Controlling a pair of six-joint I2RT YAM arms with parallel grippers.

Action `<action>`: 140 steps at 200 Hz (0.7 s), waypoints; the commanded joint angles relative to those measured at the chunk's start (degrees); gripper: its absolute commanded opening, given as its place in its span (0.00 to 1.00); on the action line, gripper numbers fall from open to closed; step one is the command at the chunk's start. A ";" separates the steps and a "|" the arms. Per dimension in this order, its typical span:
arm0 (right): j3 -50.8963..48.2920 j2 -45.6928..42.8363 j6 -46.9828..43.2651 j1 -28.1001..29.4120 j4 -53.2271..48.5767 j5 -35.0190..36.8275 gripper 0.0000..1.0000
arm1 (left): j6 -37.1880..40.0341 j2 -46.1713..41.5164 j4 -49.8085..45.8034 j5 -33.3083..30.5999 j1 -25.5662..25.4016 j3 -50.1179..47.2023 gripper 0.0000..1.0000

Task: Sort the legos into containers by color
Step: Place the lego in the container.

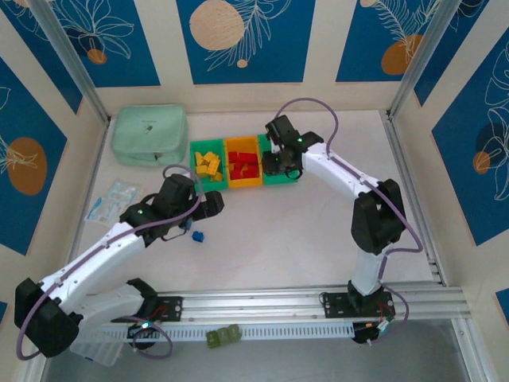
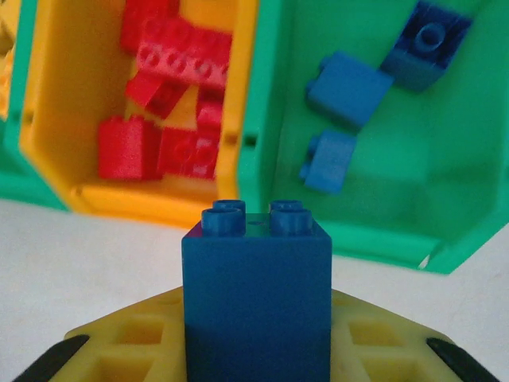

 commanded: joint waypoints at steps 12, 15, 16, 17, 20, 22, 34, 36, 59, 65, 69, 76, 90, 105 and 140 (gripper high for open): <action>9.61 7.96 -1.36 -2.80 -1.23 1.96 0.30 | 1.13 2.79 6.06 1.99 0.28 2.30 0.99; 10.48 8.79 -1.40 -3.02 -1.60 2.21 0.30 | 1.20 3.17 6.11 2.05 0.28 2.51 0.99; 10.92 9.11 -1.45 -3.10 -1.76 2.24 0.30 | 1.21 3.26 6.12 2.06 0.28 2.60 0.99; 11.35 9.40 -1.48 -3.15 -1.89 2.30 0.30 | 1.21 3.40 6.22 2.07 0.28 2.64 0.99; 12.38 10.28 -1.50 -3.33 -2.33 2.44 0.30 | 1.22 3.69 6.30 2.06 0.28 2.87 0.99; 13.24 10.89 -1.61 -3.42 -2.55 2.56 0.30 | 1.29 3.93 6.36 2.07 0.28 2.97 0.99; 16.93 14.07 -2.10 -3.88 -3.15 4.02 0.31 | 1.47 5.01 6.70 2.13 0.29 3.79 0.99; 17.36 14.61 -2.12 -3.95 -3.22 4.44 0.31 | 1.41 5.13 6.74 2.15 0.33 3.88 0.99; 23.55 20.18 -2.37 -5.44 -5.01 3.97 0.34 | 1.92 6.30 7.74 2.25 0.28 4.47 0.99; 25.09 21.42 -2.57 -5.69 -5.55 3.69 0.38 | 2.13 6.50 7.93 2.24 0.29 4.59 0.99; 26.20 22.09 -2.75 -5.73 -5.96 3.68 0.40 | 2.18 6.67 7.96 2.25 0.31 4.66 0.99; 27.69 23.12 -3.15 -5.82 -6.57 3.70 0.42 | 2.40 6.86 7.94 2.16 0.28 4.85 0.99; 29.98 24.09 -3.69 -5.74 -7.56 3.94 0.46 | 2.57 7.11 7.98 2.12 0.35 5.14 0.99; 29.80 23.19 -3.62 -5.74 -7.51 3.94 0.51 | 2.67 7.12 8.06 2.23 0.37 5.23 0.99; 24.29 17.70 -3.13 -4.67 -6.11 3.33 0.55 | 2.70 5.97 7.97 2.42 0.41 4.89 0.99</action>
